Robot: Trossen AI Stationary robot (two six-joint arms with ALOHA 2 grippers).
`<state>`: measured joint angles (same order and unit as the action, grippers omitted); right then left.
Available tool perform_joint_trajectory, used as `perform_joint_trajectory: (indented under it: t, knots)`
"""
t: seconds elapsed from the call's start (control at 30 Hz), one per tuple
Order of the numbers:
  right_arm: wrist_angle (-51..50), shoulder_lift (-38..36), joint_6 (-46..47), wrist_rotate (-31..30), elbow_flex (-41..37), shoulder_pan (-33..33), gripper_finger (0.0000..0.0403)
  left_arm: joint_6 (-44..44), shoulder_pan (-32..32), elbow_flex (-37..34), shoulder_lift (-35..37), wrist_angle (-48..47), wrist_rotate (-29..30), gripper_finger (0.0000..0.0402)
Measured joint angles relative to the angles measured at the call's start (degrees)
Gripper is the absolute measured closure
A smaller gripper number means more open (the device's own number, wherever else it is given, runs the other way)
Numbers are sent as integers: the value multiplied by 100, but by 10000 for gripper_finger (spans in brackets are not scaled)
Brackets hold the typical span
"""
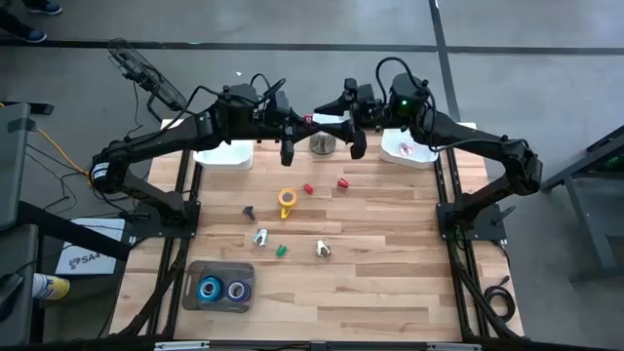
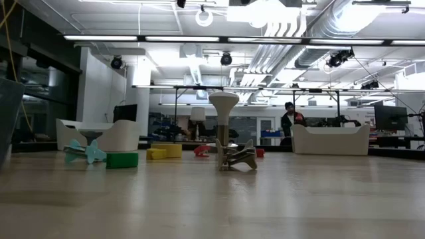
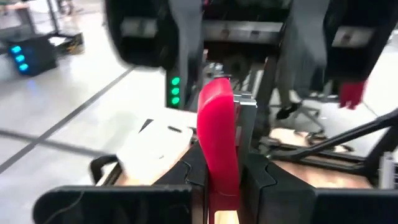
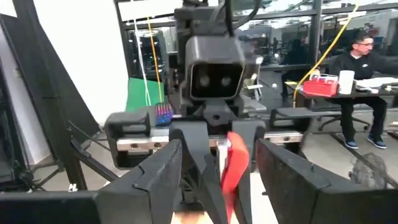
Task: Pick and place Stapler, Stapler remover, tape
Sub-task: Put the bottom right red stapler into the left white bin
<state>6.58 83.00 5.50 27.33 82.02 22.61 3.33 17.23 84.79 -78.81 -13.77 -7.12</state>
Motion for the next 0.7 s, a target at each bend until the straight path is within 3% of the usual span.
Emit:
perform_joint_trajectory:
  t: [0.37, 0.7]
  knots:
    - [-782, -403, -22, -19, 0, 380, 203, 82, 145, 2, 57, -1389, 1920, 368]
    - [-1180, -564, -51, -39, 0, 520, 202, 814, 1458, 2, 60, -3200, 2002, 368]
